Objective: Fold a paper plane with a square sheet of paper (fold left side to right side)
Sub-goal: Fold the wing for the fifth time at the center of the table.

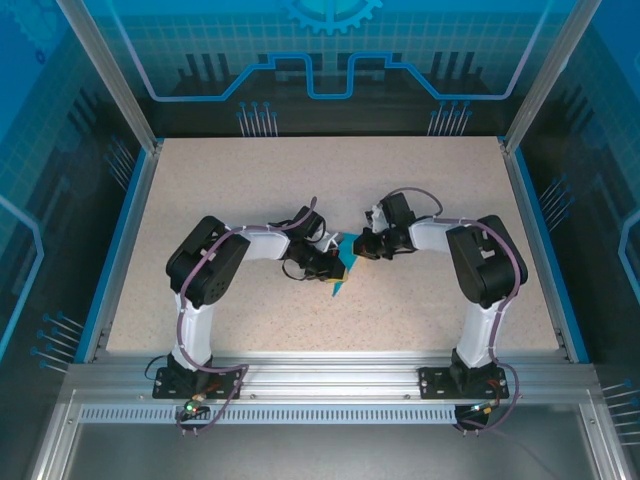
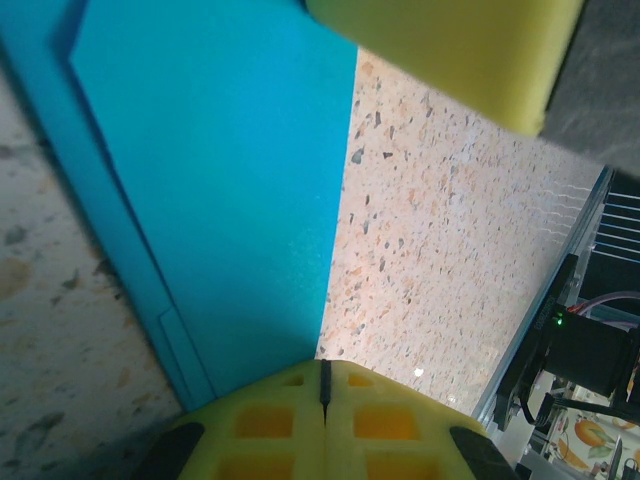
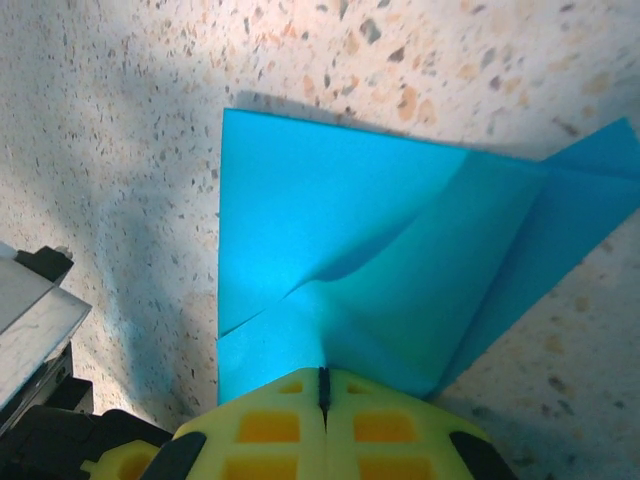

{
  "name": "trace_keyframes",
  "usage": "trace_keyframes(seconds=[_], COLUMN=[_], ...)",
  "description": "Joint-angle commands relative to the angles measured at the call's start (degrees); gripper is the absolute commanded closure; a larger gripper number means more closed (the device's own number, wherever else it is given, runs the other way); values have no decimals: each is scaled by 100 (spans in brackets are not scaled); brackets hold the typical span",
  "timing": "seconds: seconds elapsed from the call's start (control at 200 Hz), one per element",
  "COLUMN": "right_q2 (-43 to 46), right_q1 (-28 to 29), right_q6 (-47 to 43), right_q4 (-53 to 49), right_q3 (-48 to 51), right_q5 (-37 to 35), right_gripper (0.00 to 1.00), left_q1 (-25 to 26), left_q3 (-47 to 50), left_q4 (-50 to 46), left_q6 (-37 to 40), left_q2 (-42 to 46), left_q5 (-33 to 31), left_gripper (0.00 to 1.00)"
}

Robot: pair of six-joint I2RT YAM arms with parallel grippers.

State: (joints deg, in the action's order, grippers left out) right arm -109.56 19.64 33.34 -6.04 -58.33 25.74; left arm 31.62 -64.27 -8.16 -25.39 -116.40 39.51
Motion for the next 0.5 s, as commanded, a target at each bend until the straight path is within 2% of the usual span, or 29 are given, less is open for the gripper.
trace_keyframes(seconds=[0.0,0.495], right_q2=[-181,-479], right_q1=[-287,-686], right_q6=[-153,-302], right_q4=[-94,-292], right_q3=[-196,-589], right_q5=[-284,-169], right_gripper=[100,100], left_q1=[-55,-55], left_q3=[240,255], left_q4=[-476,-476], left_q6=[146,164], left_q2=[-61,-58], left_q5=[-340,-338], left_gripper=[100,100])
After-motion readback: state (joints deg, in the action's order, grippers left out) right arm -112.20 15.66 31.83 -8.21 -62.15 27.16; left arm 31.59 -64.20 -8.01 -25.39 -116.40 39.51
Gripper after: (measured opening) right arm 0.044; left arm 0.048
